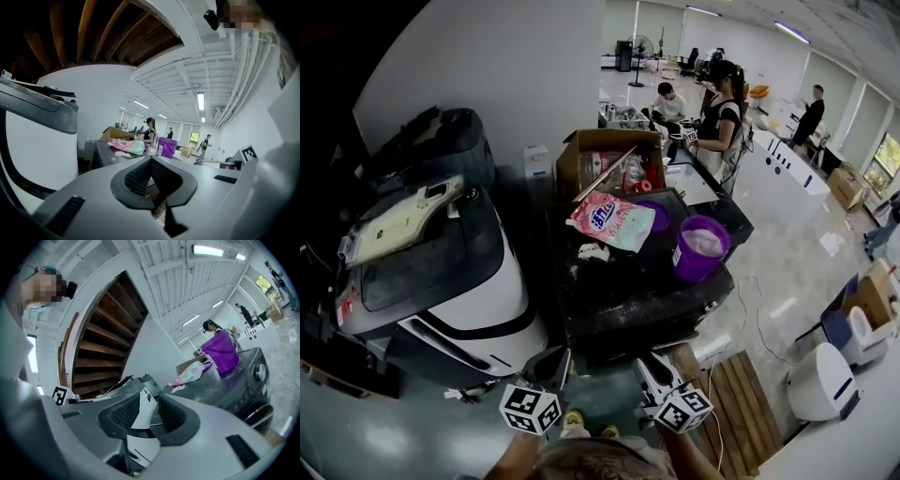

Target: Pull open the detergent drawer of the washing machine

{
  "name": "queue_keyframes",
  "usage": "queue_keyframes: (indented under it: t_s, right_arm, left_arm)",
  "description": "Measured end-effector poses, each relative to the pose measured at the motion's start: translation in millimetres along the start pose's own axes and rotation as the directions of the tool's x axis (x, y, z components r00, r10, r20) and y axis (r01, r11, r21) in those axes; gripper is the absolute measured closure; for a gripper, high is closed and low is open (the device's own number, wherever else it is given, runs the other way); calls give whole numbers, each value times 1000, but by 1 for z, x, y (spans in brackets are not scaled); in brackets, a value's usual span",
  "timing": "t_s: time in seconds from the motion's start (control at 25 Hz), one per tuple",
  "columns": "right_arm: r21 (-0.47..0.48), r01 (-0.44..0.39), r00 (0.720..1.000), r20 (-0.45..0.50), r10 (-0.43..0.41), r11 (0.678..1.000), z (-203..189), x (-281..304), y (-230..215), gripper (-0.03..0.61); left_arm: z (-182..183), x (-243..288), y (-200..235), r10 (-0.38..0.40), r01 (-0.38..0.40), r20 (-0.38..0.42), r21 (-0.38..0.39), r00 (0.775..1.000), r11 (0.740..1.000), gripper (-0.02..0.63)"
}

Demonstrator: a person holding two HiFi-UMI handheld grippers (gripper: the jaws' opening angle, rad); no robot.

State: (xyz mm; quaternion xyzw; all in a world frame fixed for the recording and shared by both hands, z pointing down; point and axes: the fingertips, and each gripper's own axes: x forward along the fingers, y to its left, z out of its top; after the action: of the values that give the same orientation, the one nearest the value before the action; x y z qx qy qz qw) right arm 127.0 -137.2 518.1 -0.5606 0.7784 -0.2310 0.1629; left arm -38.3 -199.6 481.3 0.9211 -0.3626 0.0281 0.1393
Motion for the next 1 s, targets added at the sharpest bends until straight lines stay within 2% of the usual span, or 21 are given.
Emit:
queue_keyframes:
  t_s: [0.28,0.48,0.76,0.92,1.0]
  right_arm:
    - [149,-59,998,16,57,987,-12,10,-8,314]
    - [274,-112,994,50,102,955,-23,20,-13,255]
    - [425,-136,991,62,122,895,-52,37,-30,233]
    - [464,-202,979,94,178,863,-57,51,-29,235]
    - [499,-203,979,107,173,843,-65,56,-37,236]
  left_arm:
    - [-4,1,8,11,-11,-15,-1,1000,1000,594]
    - [-6,3,13,17,-17,-19,-5,1000,1000,594]
    - [-8,4,16,15,-16,-33,-6,999,1000,594]
    - [-9,-1,20,27,-28,-46,-6,999,1000,594]
    - [-11,-4,22,33,-33,-53,-6,998,999,594]
